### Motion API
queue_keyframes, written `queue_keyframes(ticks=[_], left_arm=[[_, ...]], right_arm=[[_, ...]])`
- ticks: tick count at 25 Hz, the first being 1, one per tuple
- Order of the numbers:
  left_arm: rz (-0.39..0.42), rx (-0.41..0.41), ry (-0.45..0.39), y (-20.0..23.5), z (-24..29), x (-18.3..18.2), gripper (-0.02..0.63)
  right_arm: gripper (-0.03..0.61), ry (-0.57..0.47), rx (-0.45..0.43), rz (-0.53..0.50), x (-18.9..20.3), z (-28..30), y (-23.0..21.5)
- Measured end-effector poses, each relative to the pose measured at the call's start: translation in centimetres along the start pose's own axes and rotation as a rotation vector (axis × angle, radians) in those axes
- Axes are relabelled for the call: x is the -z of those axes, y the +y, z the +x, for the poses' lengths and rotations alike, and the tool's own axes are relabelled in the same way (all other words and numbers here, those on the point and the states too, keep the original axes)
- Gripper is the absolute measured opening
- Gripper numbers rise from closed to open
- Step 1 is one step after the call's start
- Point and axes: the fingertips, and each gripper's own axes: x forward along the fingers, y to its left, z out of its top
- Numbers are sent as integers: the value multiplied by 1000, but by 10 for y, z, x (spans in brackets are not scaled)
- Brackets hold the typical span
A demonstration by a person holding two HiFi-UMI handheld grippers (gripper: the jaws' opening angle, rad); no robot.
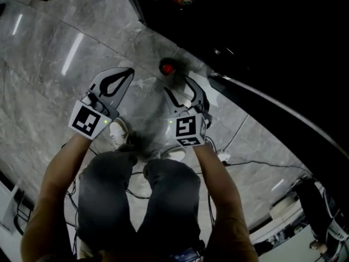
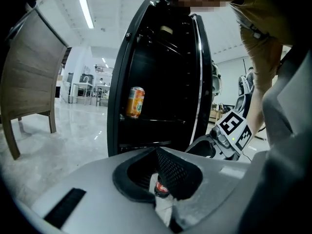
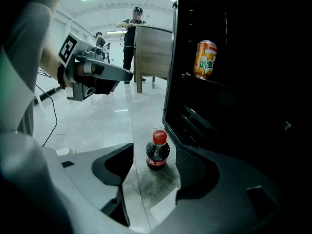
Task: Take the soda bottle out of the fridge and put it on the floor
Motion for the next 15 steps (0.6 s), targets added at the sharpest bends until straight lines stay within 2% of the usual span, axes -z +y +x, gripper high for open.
queue_keyframes(ticks=[4,7,11,15], left_arm=[[-21,-9,11,-8,-23,-27,2],[-20,-2,29,-15,-35,-41,2],[-57,-29,34,-17,-53,-58,2],[-74,-54,41,-17,-65,-66,2]], right_arm=[[213,35,-7,-2,-24,-29,10],[137,32,3,-11,-44,-44,14],[45,36,26,-30,-64,-62,18],[5,47,36,-51,-74,-73,17]])
